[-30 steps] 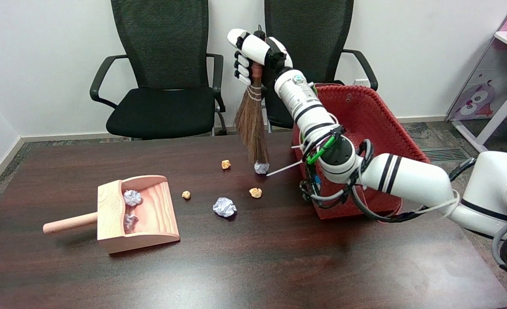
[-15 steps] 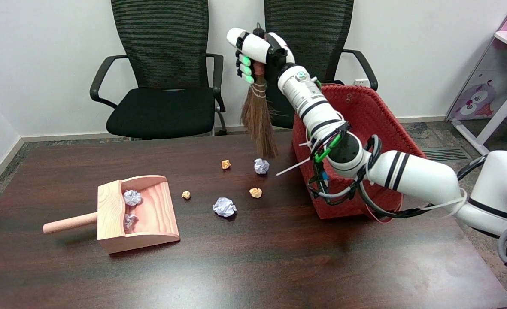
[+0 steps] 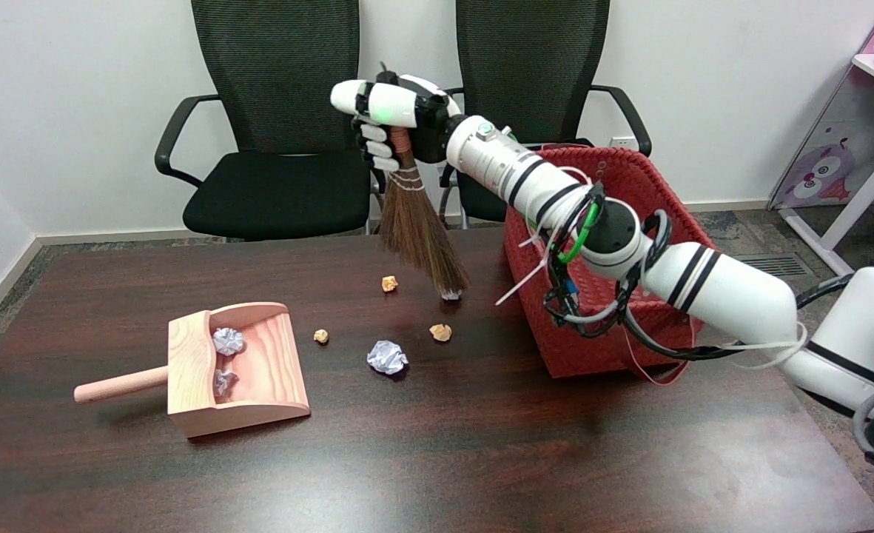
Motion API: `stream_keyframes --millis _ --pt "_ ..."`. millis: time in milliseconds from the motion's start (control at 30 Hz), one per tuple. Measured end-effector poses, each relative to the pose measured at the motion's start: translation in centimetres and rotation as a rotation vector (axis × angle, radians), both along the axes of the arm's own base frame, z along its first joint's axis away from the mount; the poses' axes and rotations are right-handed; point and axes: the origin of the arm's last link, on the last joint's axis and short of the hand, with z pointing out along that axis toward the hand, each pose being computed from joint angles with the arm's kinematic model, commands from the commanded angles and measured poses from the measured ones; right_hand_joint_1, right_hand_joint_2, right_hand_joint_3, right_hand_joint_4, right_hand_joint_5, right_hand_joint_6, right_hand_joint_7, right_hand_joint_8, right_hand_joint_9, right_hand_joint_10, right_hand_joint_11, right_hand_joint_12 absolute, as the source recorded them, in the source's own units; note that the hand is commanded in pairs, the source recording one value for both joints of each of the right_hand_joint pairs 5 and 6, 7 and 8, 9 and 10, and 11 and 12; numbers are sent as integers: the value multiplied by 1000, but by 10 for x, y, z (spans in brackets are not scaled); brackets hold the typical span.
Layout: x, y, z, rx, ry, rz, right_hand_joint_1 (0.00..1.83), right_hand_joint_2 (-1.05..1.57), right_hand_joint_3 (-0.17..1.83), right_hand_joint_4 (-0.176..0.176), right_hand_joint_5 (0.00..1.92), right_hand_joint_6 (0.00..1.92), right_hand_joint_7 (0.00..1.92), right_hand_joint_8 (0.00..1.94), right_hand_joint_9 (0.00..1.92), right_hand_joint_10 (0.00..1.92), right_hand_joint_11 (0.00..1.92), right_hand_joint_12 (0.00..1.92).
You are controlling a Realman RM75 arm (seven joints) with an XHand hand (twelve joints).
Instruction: Sweep the paper ball into the dustpan.
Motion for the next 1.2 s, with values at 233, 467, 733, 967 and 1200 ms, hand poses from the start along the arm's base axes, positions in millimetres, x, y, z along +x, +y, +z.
stream_keyframes --millis 233,467,733,967,1200 --pt "9 0 -7 70 99 29 880 1446 1466 176 1920 1920 1920 1920 1920 1920 1920 1920" --pt "15 1 -10 50 241 98 832 1523 1514 176 1920 1920 1920 1920 1920 1920 1920 1920" --pt "10 5 -3 -45 350 142 824 1540 1543 176 1920 1920 1920 1920 1920 1920 1920 1920" --pt "-1 10 2 -148 433 155 821 1534 1596 176 1920 1920 1920 1920 1920 1920 1920 1920" --pt "-19 16 -2 -205 497 137 813 1495 1665 176 1920 1920 1920 1920 1920 1920 1920 1920"
